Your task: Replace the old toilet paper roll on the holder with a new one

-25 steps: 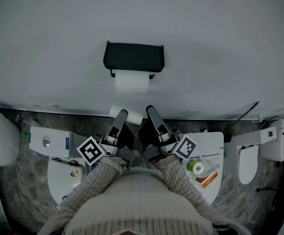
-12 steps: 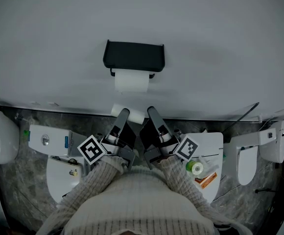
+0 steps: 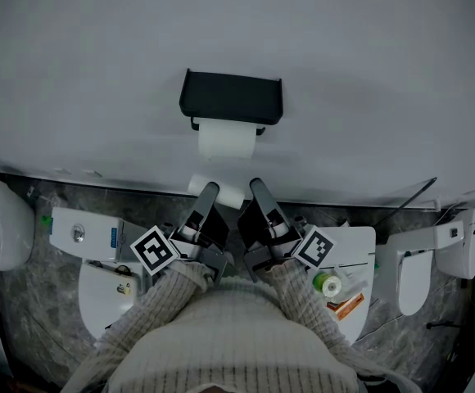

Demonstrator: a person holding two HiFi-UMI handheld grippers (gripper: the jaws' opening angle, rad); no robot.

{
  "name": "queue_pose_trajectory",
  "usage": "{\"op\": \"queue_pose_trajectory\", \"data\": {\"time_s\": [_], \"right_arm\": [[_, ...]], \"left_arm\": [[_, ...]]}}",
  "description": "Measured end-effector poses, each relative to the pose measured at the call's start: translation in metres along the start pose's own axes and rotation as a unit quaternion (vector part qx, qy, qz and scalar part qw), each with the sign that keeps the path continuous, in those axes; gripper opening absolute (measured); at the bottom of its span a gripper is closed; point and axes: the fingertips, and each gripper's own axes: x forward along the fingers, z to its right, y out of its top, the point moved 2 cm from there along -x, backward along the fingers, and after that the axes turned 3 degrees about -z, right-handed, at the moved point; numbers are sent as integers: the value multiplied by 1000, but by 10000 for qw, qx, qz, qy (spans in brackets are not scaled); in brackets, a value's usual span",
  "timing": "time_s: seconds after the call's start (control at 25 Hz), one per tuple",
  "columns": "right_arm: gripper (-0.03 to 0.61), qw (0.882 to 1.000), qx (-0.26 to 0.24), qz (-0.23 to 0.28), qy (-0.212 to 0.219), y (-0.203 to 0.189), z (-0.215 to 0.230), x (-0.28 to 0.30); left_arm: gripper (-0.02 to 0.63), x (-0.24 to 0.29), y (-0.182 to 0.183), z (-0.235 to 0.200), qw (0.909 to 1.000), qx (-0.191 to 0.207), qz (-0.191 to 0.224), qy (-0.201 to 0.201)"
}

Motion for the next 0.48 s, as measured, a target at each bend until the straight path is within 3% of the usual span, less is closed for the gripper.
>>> {"op": "queue_pose_trajectory", "data": {"time_s": [0.48], "right_arm": [[0, 9999, -114, 6, -72, 3, 1, -1]], "left_arm": [[170, -1, -1, 0, 10000, -56, -63, 40]]}}
